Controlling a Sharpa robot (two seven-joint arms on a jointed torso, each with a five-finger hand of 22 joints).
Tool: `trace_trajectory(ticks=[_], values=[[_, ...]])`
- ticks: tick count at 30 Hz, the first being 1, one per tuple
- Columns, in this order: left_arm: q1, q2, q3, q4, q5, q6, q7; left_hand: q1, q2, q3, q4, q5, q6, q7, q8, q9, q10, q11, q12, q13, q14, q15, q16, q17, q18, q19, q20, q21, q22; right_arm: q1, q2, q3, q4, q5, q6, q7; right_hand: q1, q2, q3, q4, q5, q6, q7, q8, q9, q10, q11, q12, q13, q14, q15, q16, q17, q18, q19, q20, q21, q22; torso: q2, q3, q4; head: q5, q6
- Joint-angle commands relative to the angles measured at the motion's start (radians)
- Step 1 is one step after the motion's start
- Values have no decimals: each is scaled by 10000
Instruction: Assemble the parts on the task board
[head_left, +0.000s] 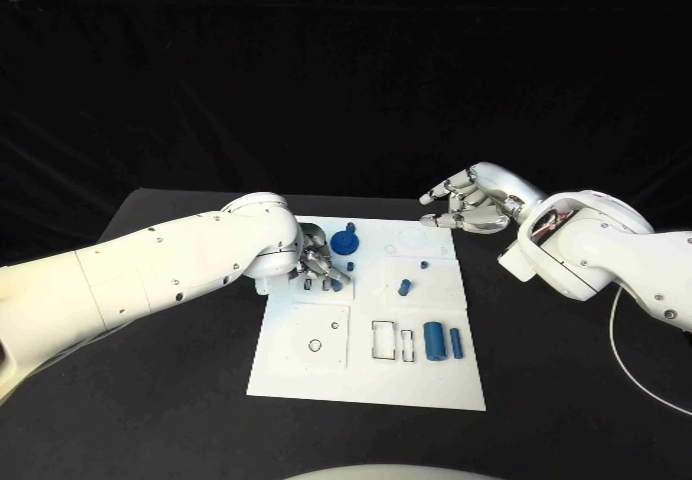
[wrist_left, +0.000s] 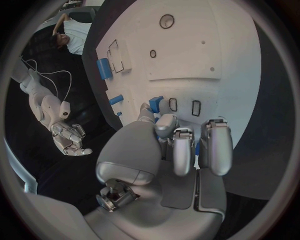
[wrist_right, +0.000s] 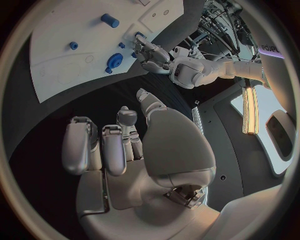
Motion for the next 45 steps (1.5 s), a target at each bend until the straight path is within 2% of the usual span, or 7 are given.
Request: trace_trajectory(ticks=[1,6,8,9,15,22,45], values=[[-4,-21,-11,19,-9,179,-10,942,210,687,-534,475,-230,-43,-175,-13,-66,-120,-137,-72,1049,-111,24,2627,-142,323,-100,9,708,-8,21,-2,-19,-140,174,-39,14,115,30,35,70,61,-14,67,-11,26,-42,-11,-11,623,14,-62,674,-7,-84,-8,-67,-14,5,2,0,-8,-4],[-4,-125,-9,123,18,78,15,1253,-75,1898,-771,913,-329,58,-363,-17,-153,-43,-327,-209,1049,-53,24,2627,-134,289,-82,-37,652,-11,37,-4,-38,-140,199,-46,20,114,29,35,121,59,-13,69,-16,24,-43,-15,-18,625,13,-64,675,-7,-84,-10,-69,-15,4,0,3,-8,-17],[-4,-198,-7,198,61,13,31,718,-1030,3950,-582,925,-284,152,-444,109,-108,117,-399,-278,1049,-136,24,2627,-120,280,-39,-54,660,-13,46,-6,-49,-140,207,-43,20,114,29,35,121,59,-13,69,-16,24,-43,-15,-18,625,13,-64,675,-7,-84,-10,-69,-15,6,-1,-1,-9,-20],[-4,-240,-5,235,78,-22,39,585,-1173,4288,-544,900,-237,102,-412,152,-69,-44,-375,-272,1049,-28,24,2627,-144,281,27,-54,665,-14,50,-6,-54,-140,210,-41,20,114,29,35,121,59,-13,69,-16,24,-43,-15,-18,625,13,-64,675,-7,-84,-10,-69,-15,4,-3,3,-18,-20],[-1,-482,3,372,123,-195,72,-452,-2260,6961,-630,828,-233,125,-227,534,-10,44,-355,-314,1049,-11,24,2627,-133,294,-7,-45,722,-20,64,-10,-82,-118,221,-27,14,112,25,40,145,54,-12,68,-18,13,-42,-31,-36,619,12,-81,650,-3,-92,-11,-81,-39,-1,9,17,-8,-27],[2,-607,6,392,-68,-329,89,-809,-2478,7667,-817,803,-256,123,-142,698,3,10,-365,-362,1049,6,24,2627,-129,287,-1,-65,710,-25,84,-13,-129,-70,251,6,-5,108,14,54,162,45,-8,65,-23,7,-39,-40,-47,616,13,-94,631,-1,-98,-12,-89,-54,12,-2,7,24,-51],[-25,-392,-4,262,-1338,100,72,-964,-2539,7887,-909,760,-264,116,-102,773,80,3,-269,-282,1049,-1,24,2627,-142,317,-6,-27,777,-38,137,-27,-211,77,880,159,-156,102,-72,181,270,10,-2,64,-46,-52,-28,-113,-135,593,20,-174,526,21,-148,-8,-162,-185,3,2,-4,73,-159]])
